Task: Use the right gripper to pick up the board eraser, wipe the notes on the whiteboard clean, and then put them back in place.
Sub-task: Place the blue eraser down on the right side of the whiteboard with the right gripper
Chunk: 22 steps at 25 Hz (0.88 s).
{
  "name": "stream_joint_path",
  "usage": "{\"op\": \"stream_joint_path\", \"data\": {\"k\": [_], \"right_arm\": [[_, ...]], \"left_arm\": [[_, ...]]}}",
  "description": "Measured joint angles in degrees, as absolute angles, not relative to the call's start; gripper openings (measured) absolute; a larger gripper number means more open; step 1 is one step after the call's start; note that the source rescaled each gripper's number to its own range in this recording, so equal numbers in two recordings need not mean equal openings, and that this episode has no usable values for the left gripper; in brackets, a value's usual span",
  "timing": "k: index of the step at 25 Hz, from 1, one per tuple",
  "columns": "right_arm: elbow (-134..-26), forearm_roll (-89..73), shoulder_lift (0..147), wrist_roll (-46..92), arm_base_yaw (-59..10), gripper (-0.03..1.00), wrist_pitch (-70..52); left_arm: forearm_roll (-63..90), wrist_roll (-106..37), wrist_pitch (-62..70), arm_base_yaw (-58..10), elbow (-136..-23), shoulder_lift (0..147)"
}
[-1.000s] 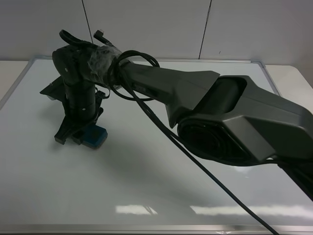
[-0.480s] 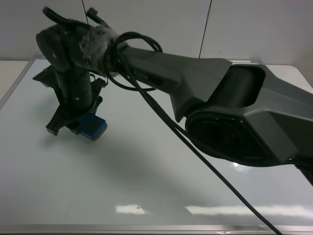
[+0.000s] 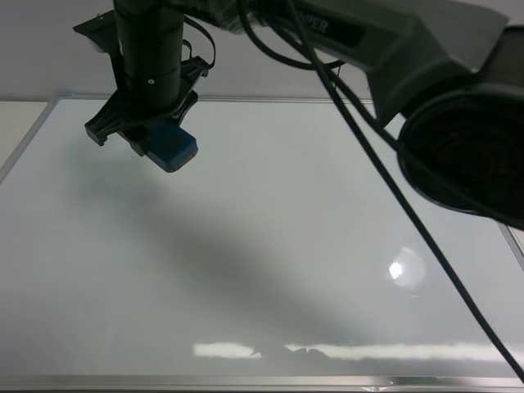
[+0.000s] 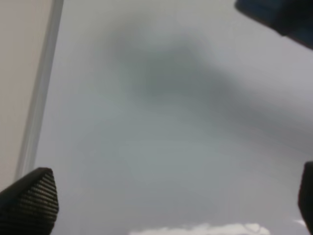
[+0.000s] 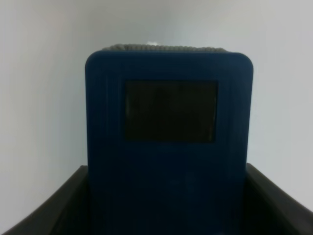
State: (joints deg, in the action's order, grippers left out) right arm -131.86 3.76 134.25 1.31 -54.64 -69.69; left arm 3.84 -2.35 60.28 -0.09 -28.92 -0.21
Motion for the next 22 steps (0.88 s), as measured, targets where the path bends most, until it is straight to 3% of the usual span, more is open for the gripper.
{"op": "stream_joint_path", "data": {"k": [10, 22], "right_arm": [[-106.36, 5.94, 116.12, -2.05, -46.41, 0.04, -69.35], [-69.49, 6.04, 95.78, -12.34, -32.88, 0.04, -52.46]], "left_arm": [[3.84, -2.35, 60.28, -0.09, -28.92, -0.21], [3.84, -2.35, 60.28, -0.09, -28.92, -0.21]]}}
